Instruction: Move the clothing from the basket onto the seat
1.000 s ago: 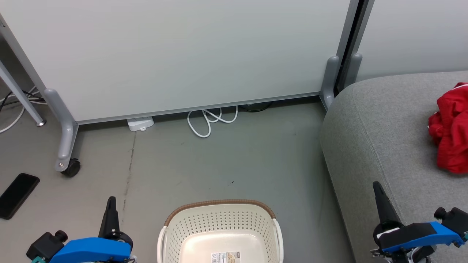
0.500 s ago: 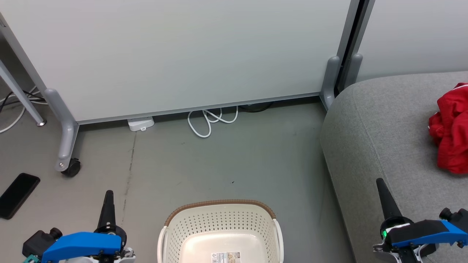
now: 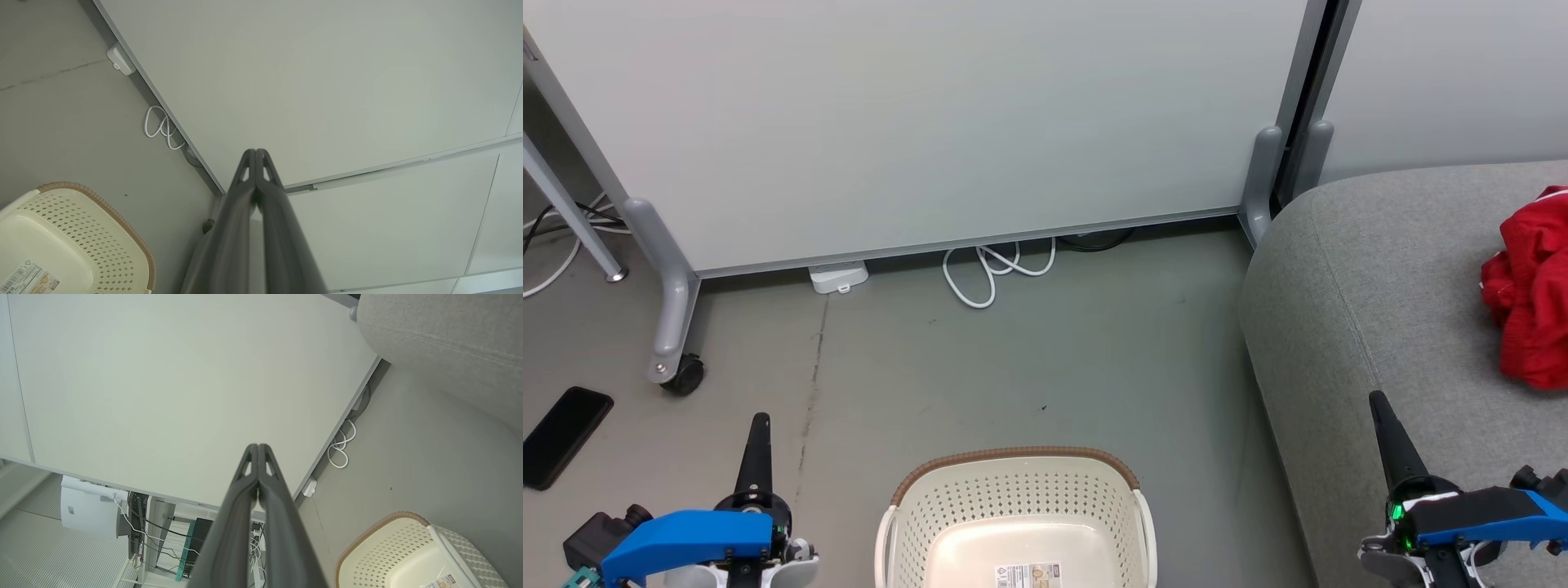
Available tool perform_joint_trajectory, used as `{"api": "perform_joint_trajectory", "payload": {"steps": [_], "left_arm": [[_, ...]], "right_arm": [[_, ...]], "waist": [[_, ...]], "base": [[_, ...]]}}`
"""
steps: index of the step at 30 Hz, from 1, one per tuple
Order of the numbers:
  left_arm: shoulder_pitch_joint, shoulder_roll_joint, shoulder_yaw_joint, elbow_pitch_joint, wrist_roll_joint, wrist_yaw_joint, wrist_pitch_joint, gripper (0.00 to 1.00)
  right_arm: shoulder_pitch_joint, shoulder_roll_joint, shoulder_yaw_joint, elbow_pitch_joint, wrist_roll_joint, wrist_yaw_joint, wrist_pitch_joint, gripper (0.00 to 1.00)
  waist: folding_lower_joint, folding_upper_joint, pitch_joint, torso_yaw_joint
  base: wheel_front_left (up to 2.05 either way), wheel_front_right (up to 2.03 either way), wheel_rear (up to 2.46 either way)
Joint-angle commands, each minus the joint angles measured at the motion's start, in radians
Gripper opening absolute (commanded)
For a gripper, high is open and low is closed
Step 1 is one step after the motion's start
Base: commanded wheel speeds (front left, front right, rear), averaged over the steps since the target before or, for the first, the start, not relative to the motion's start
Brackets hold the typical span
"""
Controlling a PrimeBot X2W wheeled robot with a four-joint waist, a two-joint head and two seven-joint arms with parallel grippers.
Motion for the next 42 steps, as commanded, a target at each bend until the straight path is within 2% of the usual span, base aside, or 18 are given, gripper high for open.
{"api": "perform_joint_trajectory", "payload": {"steps": [1, 42], "left_arm": [[-0.022, 0.003, 0.005, -0.012, -0.024, -0.002, 0.008, 0.00], [-0.050, 0.004, 0.040, -0.043, -0.324, -0.003, 0.088, 0.00]], "right_arm": [[-0.023, -0.002, -0.005, -0.012, 0.028, 0.001, 0.006, 0.00], [-0.035, -0.002, -0.032, -0.018, 0.351, 0.001, 0.064, 0.00]], "waist": [[0.0000, 0.0000, 0.000, 0.000], [0.0000, 0.0000, -0.002, 0.004]], "base": [[0.00, 0.00, 0.00], [0.00, 0.00, 0.00]]}}
